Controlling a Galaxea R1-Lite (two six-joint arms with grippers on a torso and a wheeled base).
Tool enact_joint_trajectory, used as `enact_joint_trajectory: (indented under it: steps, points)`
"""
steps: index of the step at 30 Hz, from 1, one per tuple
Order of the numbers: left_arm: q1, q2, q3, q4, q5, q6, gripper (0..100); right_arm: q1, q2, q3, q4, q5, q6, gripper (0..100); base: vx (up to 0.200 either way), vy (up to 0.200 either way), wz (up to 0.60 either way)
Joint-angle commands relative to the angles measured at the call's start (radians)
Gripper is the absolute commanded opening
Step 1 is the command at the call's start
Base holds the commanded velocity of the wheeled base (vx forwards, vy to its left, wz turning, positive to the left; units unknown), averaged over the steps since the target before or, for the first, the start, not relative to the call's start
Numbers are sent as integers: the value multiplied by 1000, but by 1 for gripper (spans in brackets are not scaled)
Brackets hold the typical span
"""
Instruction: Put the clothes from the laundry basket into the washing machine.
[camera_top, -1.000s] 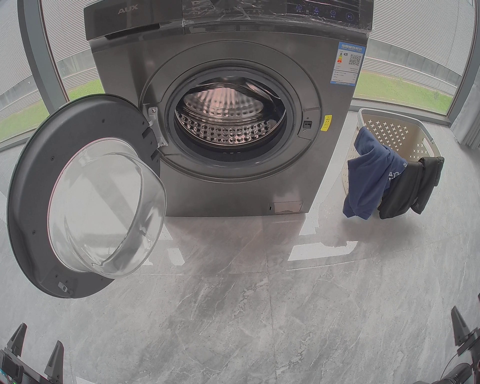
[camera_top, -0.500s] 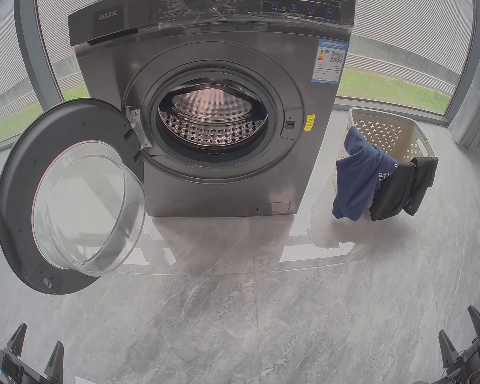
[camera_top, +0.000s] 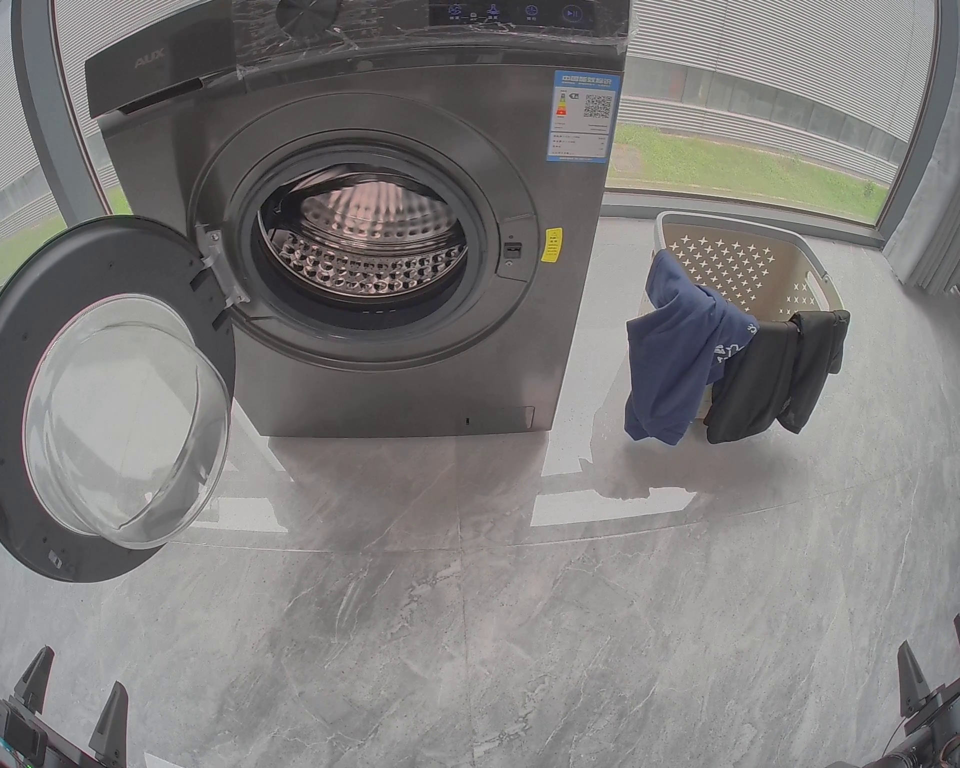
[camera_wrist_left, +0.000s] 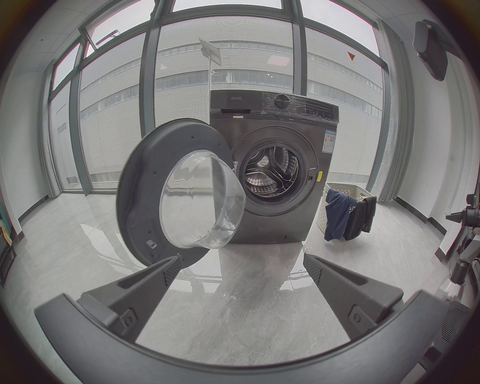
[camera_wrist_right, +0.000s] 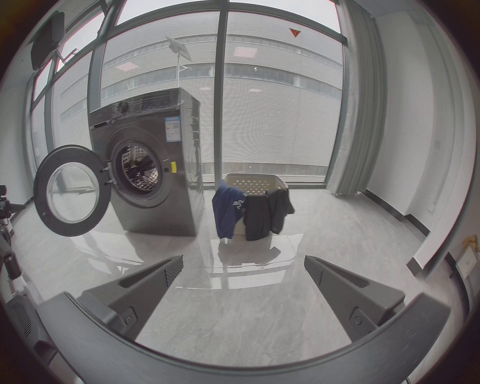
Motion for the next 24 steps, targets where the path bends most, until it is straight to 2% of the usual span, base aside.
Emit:
enact_joint_trajectory:
  steps: [1,3,5,7,8,10,13,15,17,18,19,22,24]
  points:
    - [0,-7,15,0,1,-2,100,-1,-1,2,-10,-17,3,100,0,0,0]
    - [0,-7,15,0,1,-3,100,1,-4,7,-32,-38,17,100,0,-200,0]
    - [0,-7,15,0,1,-3,100,1,-6,13,-41,-86,62,100,0,-200,0]
    - [0,-7,15,0,1,-2,100,-1,-6,19,-58,-129,60,100,0,-200,0]
    - [0,-7,15,0,1,-2,100,-1,-6,22,-67,-133,53,100,0,-200,0]
    - [0,-7,15,0,1,-3,100,-1,-6,30,-84,-103,40,100,0,-200,0]
    - [0,-7,15,0,1,-3,100,1,-7,38,-93,14,-3,100,0,-200,0]
    - [0,-7,15,0,2,-5,100,1,-6,38,-84,26,0,100,0,0,0]
    - [0,-7,15,0,2,-5,100,-1,10,36,-81,20,36,100,0,0,0]
    - [0,-7,15,0,2,-5,100,-5,23,36,-76,32,74,100,0,0,0]
    - [0,-7,15,0,2,-5,100,-4,20,36,-75,39,76,100,0,0,0]
    - [0,-7,15,0,2,-3,100,-1,11,50,-75,104,8,100,0,0,0]
    - [0,-7,15,0,2,-3,100,-5,17,50,-75,106,7,100,0,0,0]
